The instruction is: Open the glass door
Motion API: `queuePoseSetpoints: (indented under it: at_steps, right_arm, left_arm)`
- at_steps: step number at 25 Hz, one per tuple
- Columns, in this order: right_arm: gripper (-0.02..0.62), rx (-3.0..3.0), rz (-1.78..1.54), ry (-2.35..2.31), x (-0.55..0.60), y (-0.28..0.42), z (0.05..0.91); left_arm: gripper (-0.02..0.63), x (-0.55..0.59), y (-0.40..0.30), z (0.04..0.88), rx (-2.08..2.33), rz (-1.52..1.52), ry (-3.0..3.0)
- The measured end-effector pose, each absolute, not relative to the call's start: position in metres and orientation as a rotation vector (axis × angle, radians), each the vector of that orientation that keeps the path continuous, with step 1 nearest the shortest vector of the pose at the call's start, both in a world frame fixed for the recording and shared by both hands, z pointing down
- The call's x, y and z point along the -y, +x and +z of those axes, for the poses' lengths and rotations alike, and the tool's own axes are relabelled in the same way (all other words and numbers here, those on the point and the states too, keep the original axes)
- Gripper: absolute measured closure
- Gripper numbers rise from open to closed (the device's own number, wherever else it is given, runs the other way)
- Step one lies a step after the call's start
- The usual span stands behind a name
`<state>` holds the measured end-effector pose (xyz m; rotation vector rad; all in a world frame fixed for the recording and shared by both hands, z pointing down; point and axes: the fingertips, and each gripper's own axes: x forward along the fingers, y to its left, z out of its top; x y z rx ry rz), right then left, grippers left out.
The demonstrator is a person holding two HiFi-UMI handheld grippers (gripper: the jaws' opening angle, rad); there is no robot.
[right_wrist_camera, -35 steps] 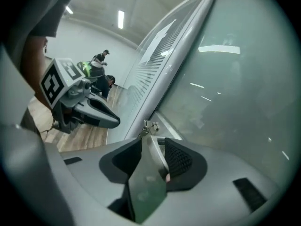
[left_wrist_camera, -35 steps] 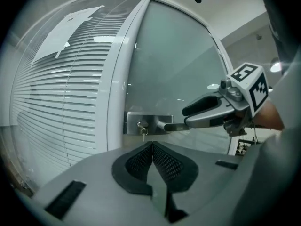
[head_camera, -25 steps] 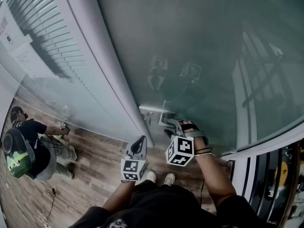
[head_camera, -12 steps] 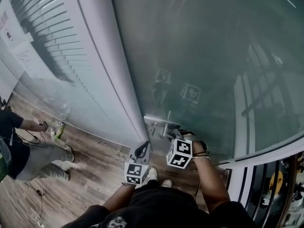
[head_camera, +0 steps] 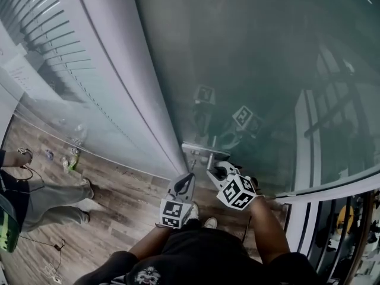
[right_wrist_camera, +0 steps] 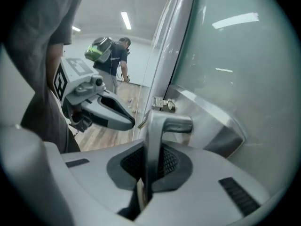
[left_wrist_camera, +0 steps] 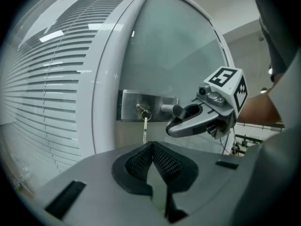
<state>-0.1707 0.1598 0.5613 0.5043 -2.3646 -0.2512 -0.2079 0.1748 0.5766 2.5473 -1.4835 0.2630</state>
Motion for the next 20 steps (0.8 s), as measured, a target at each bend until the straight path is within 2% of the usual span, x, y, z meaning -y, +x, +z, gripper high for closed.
queuePoseSetpoints:
  at_steps: [11,20]
  right_arm:
    - [0.577,2.528,-0.207,0.526,-0.134,-0.186,0.562]
    - [0.577,2.515,-0.177,0.600,-0.087,-0.159,0.559]
  left_arm:
    - [0.600,-0.152,-0.207,0.586,1.412,0.240,2.578]
    - [0.600,-0.125,-0.169,0.568,1.371,0.202,2.628]
